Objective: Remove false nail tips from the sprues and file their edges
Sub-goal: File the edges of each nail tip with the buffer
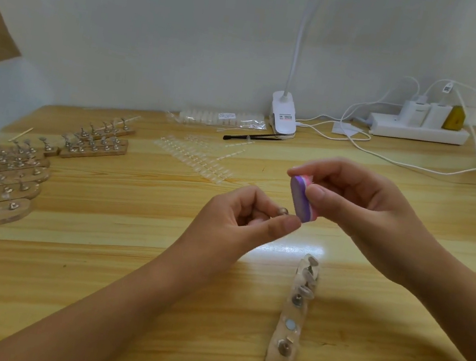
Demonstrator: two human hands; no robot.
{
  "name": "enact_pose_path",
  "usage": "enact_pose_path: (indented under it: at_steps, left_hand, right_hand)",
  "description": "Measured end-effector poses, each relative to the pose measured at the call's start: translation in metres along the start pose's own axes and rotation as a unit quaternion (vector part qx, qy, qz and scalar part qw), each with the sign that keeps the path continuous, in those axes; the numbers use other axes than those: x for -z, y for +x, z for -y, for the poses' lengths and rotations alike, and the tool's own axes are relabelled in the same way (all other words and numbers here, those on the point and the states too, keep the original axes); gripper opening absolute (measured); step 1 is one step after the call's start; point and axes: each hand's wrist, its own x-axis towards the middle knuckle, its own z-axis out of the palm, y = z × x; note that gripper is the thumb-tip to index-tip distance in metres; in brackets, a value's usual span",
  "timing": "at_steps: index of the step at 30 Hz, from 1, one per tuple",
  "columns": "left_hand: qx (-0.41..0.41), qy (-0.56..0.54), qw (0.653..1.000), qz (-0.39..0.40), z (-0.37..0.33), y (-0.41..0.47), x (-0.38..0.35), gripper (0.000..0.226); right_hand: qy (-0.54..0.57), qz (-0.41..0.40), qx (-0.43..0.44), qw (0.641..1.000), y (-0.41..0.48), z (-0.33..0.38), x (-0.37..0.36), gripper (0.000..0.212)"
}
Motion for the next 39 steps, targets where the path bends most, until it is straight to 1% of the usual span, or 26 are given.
enact_pose_path:
  at_steps: [3,5,8,13,17,22,26,30,32,35,39]
  left_hand:
    - [0.011,-0.011,1.0,-0.02,-0.001,0.002,0.0018,0.031]
    - [0.007,-0.003,1.0,-0.022,-0.0003,0.0021,0.0026,0.032]
    - [0.007,0.003,1.0,-0.014,0.0005,0.0014,0.0002,0.03]
    - [0.033,-0.019,0.999,-0.017,0.0009,0.0019,0.002,0.022]
    - [0.03,-0.009,0.999,-0.012,0.0028,0.0019,0.001,0.019]
    - [0.023,-0.025,0.999,-0.026,0.0035,0.0025,0.0055,0.021]
    - [0.011,0.002,1.0,-0.01,0.0056,0.0026,0.0018,0.022]
    - [0.035,-0.038,0.999,-0.012,0.0054,0.0027,0.0034,0.02]
    - [0.02,-0.029,0.999,-0.013,0.0059,0.0027,0.0042,0.022]
    - [0.004,-0.01,1.0,0.009,0.0051,0.001,0.0017,0.02]
    - [0.026,-0.038,0.999,-0.003,0.0049,0.0021,0.0041,0.017]
  right_hand:
    - [0.0,0.026,-0.006,1.0,-0.0003,0.0018,-0.0003,0.023]
    - [-0.004,0.023,-0.002,1.0,-0.0005,0.0006,-0.002,0.022]
    - [-0.003,-0.005,0.005,1.0,-0.0006,-0.0011,-0.0037,0.024]
    - [-0.004,0.02,-0.001,1.0,-0.0011,0.0013,-0.0032,0.024]
    - [-0.008,-0.012,-0.005,1.0,-0.001,-0.0021,-0.0055,0.024]
    - [-0.001,0.005,-0.016,1.0,-0.0015,-0.0029,-0.0079,0.023]
    - [0.002,-0.029,-0.017,0.999,-0.0016,-0.0047,-0.0072,0.024]
    - [0.005,-0.009,-0.016,1.0,-0.0016,-0.0035,-0.0073,0.023]
    - [0.006,-0.012,-0.015,1.0,-0.0014,-0.0046,-0.0083,0.023]
    - [0.002,-0.029,-0.018,0.999,-0.0014,-0.0056,-0.0079,0.024]
    - [0.009,-0.007,-0.022,1.0,-0.0016,-0.003,-0.0073,0.025]
